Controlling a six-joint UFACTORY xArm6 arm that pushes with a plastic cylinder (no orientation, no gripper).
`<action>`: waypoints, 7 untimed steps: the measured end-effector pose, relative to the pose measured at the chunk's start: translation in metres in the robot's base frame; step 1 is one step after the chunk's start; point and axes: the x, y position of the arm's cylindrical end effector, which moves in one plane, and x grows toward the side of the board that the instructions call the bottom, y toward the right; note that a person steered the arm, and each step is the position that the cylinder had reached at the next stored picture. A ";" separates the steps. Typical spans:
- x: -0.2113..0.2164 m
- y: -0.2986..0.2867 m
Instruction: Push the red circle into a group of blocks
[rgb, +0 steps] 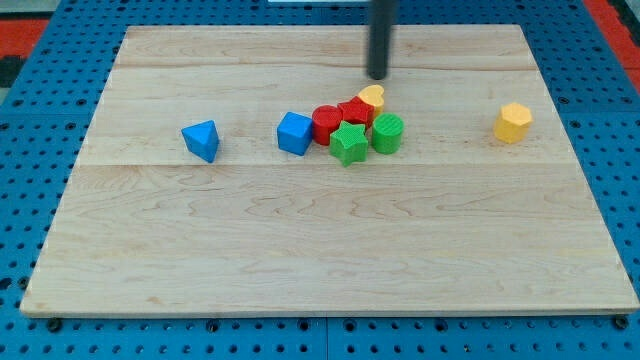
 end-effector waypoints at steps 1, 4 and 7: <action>0.030 0.048; 0.024 -0.044; 0.048 -0.040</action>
